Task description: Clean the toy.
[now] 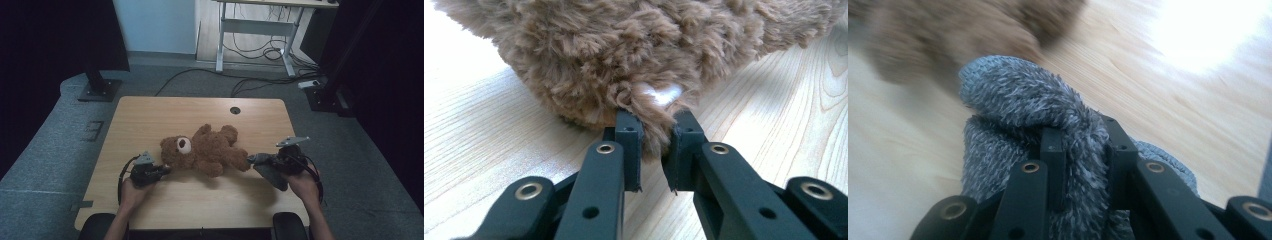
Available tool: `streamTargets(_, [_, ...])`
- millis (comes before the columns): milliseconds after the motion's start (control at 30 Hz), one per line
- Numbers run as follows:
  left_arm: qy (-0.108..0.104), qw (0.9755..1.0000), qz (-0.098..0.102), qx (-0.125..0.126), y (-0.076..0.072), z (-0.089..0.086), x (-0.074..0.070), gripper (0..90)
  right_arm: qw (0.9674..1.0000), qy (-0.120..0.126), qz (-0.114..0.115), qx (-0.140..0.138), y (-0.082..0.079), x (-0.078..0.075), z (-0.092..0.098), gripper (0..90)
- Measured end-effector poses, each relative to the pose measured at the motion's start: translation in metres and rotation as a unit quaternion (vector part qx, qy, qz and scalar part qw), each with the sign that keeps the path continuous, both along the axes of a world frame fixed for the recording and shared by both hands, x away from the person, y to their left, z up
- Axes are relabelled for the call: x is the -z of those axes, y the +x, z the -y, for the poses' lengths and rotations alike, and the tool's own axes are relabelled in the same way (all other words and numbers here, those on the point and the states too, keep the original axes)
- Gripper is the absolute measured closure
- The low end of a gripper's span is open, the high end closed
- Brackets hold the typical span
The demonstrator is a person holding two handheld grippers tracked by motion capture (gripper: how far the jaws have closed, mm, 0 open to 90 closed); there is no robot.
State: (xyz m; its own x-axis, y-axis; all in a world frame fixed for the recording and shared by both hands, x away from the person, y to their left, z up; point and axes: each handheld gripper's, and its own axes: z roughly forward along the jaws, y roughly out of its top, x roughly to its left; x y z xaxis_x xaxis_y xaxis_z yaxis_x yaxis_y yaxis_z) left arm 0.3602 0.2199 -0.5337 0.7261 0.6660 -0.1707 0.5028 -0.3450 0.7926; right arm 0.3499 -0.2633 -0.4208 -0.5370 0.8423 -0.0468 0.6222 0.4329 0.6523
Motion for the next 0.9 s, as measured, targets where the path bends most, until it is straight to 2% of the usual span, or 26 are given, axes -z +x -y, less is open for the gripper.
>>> streamTargets(167, [0.001,1.0,0.001,-0.001,0.0,0.0,0.0,77.5,0.9995,-0.006,-0.011,0.031,0.005,0.028,0.011,74.4])
streamTargets(433, [0.0,1.0,0.002,-0.001,0.0,-0.001,0.0,76.3,0.9983,-0.008,-0.03,0.049,0.01,0.072,0.015,73.6])
streamTargets(700, [0.003,1.0,0.004,-0.002,-0.001,-0.001,0.0,75.3,0.9978,-0.001,-0.042,0.052,0.01,0.101,0.014,72.2])
streamTargets(900, [0.003,1.0,0.005,-0.004,-0.001,-0.001,0.0,74.6,0.9974,0.027,-0.033,0.058,0.007,0.112,0.018,70.2])
